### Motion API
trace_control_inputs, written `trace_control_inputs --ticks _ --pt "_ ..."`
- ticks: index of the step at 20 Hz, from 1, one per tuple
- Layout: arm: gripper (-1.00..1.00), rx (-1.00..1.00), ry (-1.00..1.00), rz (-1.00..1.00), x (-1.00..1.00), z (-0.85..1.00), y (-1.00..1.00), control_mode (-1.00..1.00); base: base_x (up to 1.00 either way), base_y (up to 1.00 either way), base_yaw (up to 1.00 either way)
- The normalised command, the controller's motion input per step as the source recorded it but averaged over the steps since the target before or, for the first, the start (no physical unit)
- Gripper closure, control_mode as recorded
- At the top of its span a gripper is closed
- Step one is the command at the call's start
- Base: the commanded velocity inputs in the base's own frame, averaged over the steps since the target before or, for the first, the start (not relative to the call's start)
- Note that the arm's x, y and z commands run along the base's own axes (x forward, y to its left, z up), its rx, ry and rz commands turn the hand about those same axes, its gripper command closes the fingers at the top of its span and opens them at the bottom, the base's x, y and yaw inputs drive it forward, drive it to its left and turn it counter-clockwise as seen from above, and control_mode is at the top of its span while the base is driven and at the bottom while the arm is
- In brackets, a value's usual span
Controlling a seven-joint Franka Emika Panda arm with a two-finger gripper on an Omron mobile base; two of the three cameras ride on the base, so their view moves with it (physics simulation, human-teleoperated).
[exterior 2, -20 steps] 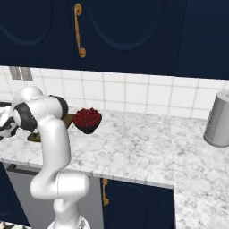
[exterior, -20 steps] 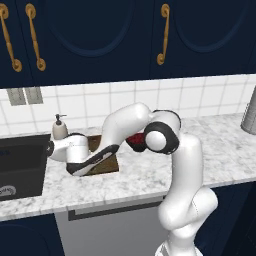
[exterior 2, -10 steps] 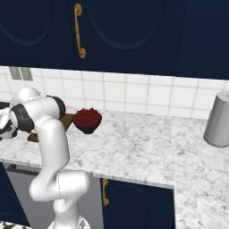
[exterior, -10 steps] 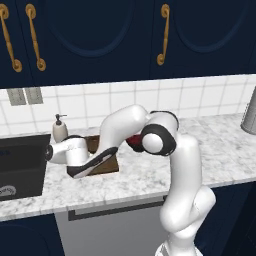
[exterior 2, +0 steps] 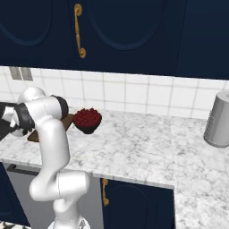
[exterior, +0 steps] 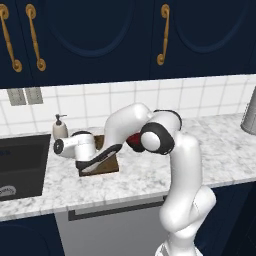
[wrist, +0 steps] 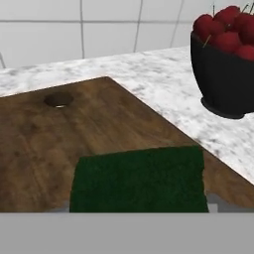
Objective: Pick up the sponge from the counter and clean the cutting board by briefly scrubbing or pressing down on the cutting board. Once finished, release the sponge.
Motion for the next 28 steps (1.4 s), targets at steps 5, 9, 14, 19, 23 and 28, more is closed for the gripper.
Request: trace_control_inputs --ticks 5,9,14,19,23,28 --pt "1.00 0.00 -0.03 -0.03 0.79 -0.50 -0.05 -1.00 0.00 0.00 0.00" --pt "1.00 0.00 -0.04 -0.05 0.76 -0.53 -0.10 -1.00 0.00 0.00 0.00" --pt "1.00 0.01 -0.04 -0.03 0.78 -0.56 -0.28 -1.00 0.00 0.00 0.00" --pt "1.00 0.06 -0.01 -0.07 0.58 -0.55 -0.61 -1.00 0.00 0.00 0.00" --pt "1.00 0.09 -0.03 -0.12 0.04 -0.53 -0.90 -1.00 0.00 0.00 0.00" --pt "1.00 0.12 -0.01 -0.12 0.00 -0.42 -0.97 -1.00 0.00 0.00 0.00"
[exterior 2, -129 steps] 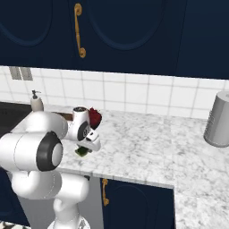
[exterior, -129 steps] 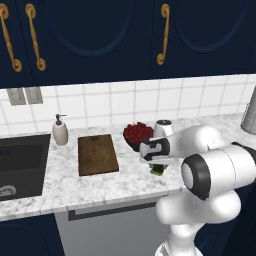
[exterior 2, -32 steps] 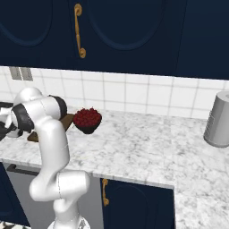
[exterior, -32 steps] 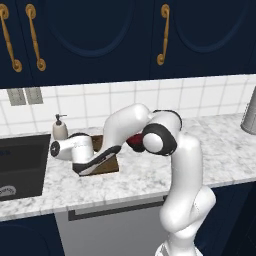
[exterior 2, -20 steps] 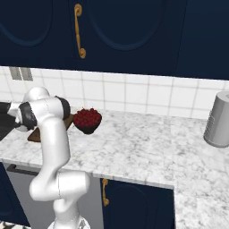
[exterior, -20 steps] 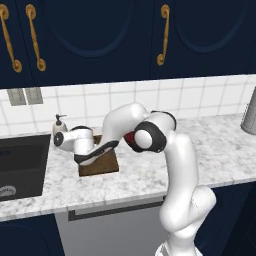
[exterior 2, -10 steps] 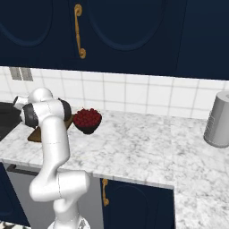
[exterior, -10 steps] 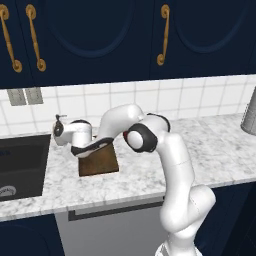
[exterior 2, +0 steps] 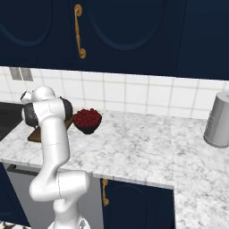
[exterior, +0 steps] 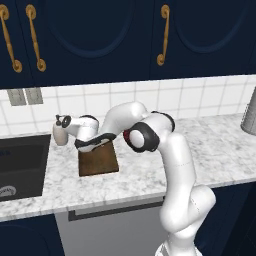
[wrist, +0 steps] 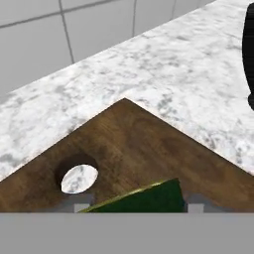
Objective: Pick up the sponge from the counter and clean the cutting board by briefly scrubbing or pressing down on the cutting board. Once finished, release the sponge.
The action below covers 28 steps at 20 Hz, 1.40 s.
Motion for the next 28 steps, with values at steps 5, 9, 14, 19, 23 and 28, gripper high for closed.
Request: trace_control_inputs --ticks 5,9,14,19,23,28 --pt "1.00 0.14 0.00 -0.11 0.11 -0.40 -0.98 -1.00 0.00 0.00 0.00" --pt "-1.00 0.04 0.00 -0.09 0.00 -0.16 -0.28 -1.00 0.00 0.00 0.00" --pt "-1.00 0.00 0.11 0.00 0.02 0.00 0.01 -1.00 0.00 0.00 0.00" --pt "-1.00 0.00 0.11 0.09 0.00 0.00 0.51 -1.00 0.00 0.00 0.00" --pt "-1.00 0.02 0.14 0.20 -0.10 -0.33 0.31 -1.00 0.00 0.00 0.00" --pt "-1.00 0.02 0.21 0.39 -0.87 -0.74 -0.14 -1.00 0.00 0.00 0.00"
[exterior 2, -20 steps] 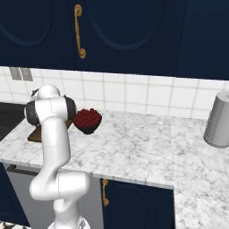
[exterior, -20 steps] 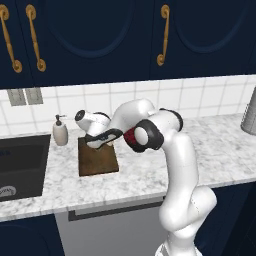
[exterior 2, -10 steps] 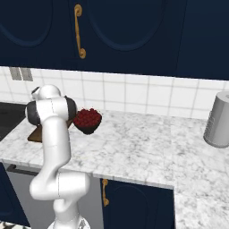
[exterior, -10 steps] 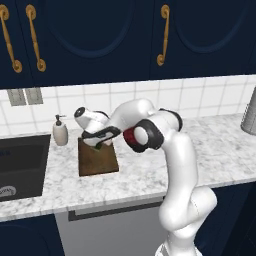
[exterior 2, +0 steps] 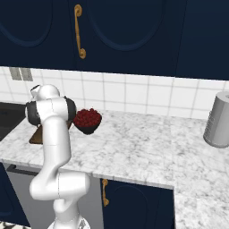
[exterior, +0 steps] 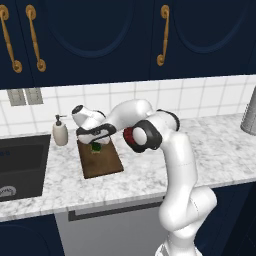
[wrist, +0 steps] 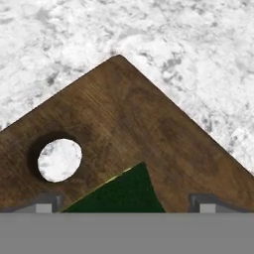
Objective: Pick up the sponge from the counter and clean the cutting board by briefly scrubbing or pressing down on the cutting board. Once finished, release the sponge.
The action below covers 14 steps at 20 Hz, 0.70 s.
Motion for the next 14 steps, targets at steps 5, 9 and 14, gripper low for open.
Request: trace_control_inputs --ticks 5,9,14 --pt "-1.00 0.00 0.14 0.45 -1.00 -0.58 0.00 -1.00 0.00 0.00 0.00" --pt "-1.00 0.03 -0.15 0.38 -1.00 -0.26 -0.12 -1.00 0.00 0.00 0.00" --pt "-1.00 0.10 -0.32 0.23 -0.98 -0.14 -0.37 -1.00 0.00 0.00 0.00"
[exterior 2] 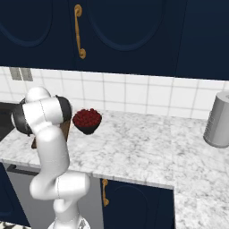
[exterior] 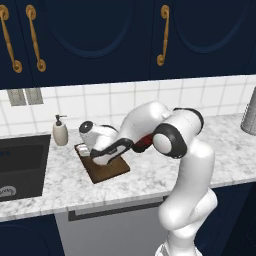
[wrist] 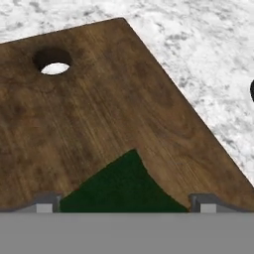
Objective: Pick up the sponge from the counter and clean the cutting board by briefly scrubbing or pressing down on the cutting board. Once finished, release the sponge.
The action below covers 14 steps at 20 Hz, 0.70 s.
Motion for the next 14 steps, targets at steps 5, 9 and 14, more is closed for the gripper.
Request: trace_control_inputs --ticks 5,9,14 --pt "-1.00 0.12 -0.07 0.20 -0.64 -0.28 -0.64 -1.00 0.00 0.00 0.00" --pt "-1.00 0.14 0.00 0.17 -0.41 -0.14 -0.68 -1.00 0.00 0.00 0.00" --pt "-1.00 0.09 0.00 0.14 -0.67 0.00 -0.49 -1.00 0.00 0.00 0.00"
